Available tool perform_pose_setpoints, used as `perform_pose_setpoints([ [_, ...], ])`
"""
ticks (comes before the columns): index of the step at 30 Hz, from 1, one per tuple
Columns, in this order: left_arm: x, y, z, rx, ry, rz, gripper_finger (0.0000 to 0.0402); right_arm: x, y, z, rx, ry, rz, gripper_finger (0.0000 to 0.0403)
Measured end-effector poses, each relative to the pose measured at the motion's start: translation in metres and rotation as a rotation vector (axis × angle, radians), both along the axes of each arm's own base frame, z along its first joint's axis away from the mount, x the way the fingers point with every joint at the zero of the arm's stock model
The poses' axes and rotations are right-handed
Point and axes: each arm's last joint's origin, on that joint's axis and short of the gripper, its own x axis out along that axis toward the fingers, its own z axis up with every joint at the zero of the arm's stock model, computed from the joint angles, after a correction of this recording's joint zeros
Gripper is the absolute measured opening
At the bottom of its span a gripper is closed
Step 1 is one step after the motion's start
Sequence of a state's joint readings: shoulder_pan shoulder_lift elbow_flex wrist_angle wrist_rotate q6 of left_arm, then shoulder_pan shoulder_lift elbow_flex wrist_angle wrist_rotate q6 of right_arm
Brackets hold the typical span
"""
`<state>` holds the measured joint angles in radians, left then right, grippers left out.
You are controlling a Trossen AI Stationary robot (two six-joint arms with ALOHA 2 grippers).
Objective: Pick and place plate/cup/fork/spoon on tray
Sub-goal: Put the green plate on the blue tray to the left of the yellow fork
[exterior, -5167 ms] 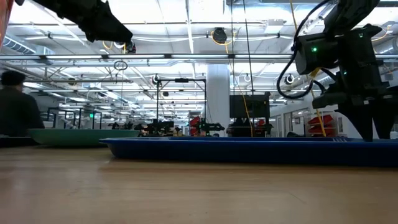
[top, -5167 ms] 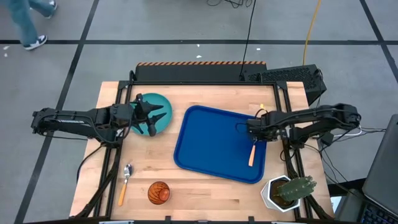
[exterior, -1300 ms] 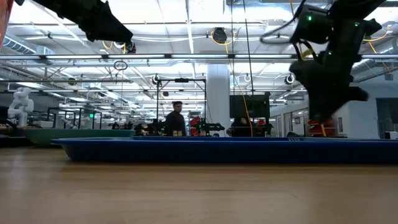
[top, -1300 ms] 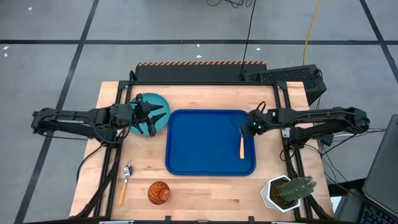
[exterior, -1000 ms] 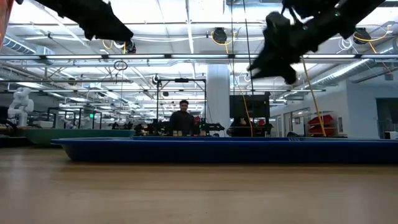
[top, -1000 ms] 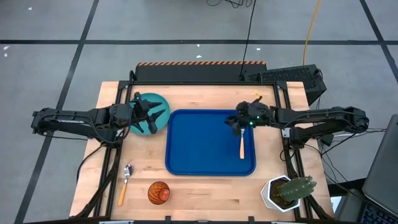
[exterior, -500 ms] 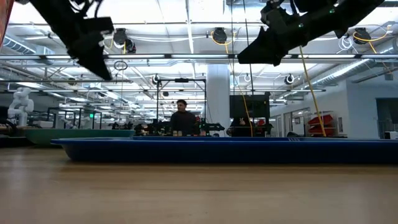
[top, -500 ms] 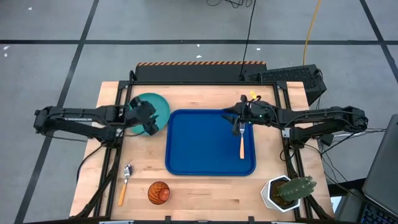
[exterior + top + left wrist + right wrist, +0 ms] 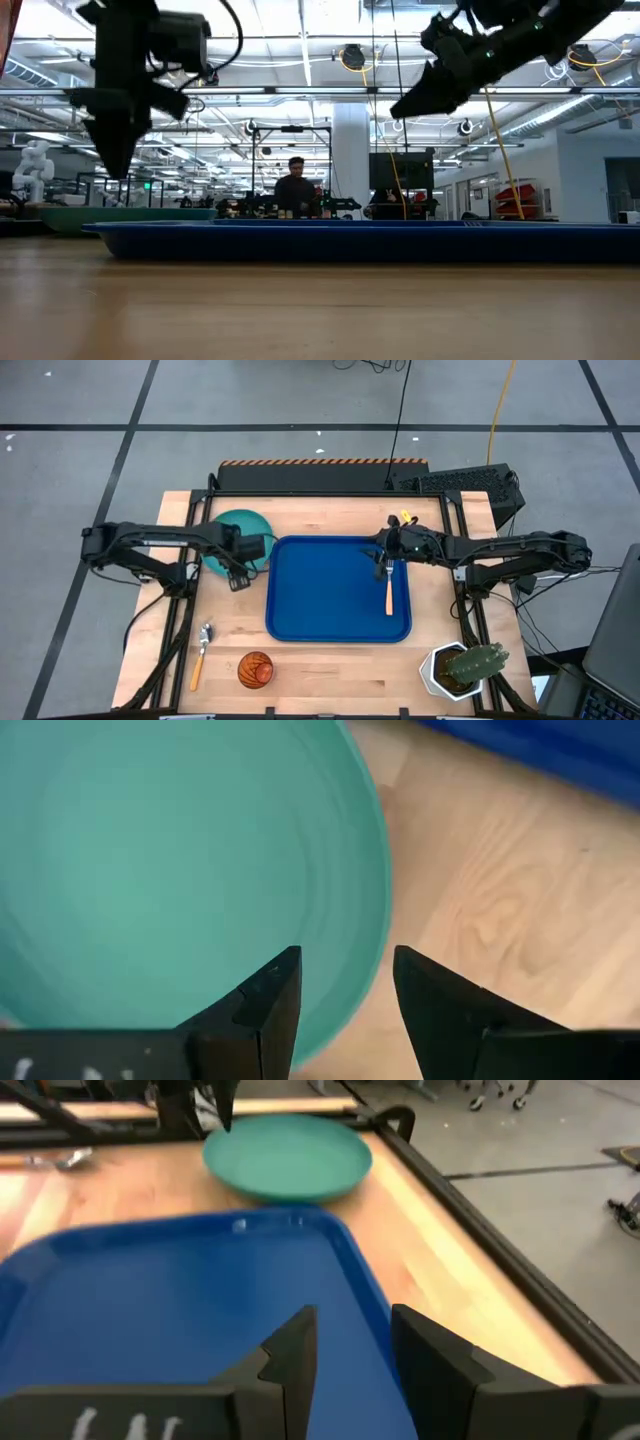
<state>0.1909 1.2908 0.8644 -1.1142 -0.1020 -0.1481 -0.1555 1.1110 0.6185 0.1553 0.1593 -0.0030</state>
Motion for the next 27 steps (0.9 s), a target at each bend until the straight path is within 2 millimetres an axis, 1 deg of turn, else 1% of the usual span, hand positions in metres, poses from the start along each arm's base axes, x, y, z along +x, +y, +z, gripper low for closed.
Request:
perform_pose_setpoints([
  [2,0.001,0.0,-0.011,-0.007,0.038,-0.041,0.0164,-0.004,0.001,-0.01,0.004,0.014,-0.001,0.0121],
  [4,0.002,0.0,-0.017,-0.014,0.072,-0.072,0.0164,-0.009,0.0,-0.018,0.008,0.016,-0.012,0.0121],
  [8,0.004,0.002,-0.017,-0.011,0.065,-0.096,0.0164,-0.016,-0.004,-0.029,0.023,0.008,-0.066,0.0121],
  [11,0.007,0.002,-0.017,-0.011,0.039,-0.113,0.0163,-0.019,-0.005,-0.03,0.044,-0.001,-0.084,0.0121],
  [17,0.012,0.0,-0.018,-0.067,-0.02,-0.148,0.0163,-0.02,-0.005,-0.031,0.075,-0.013,-0.096,0.0121],
  [21,0.011,-0.005,-0.024,-0.088,-0.032,-0.149,0.0163,-0.02,-0.005,-0.031,0.076,-0.01,-0.095,0.0121],
  [24,0.008,-0.006,-0.034,-0.076,-0.026,-0.133,0.0163,-0.02,-0.005,-0.031,0.078,-0.01,-0.096,0.0121],
  [27,0.012,-0.004,-0.035,-0.013,-0.036,-0.116,0.0163,-0.021,-0.005,-0.031,0.101,-0.012,-0.101,0.0121],
])
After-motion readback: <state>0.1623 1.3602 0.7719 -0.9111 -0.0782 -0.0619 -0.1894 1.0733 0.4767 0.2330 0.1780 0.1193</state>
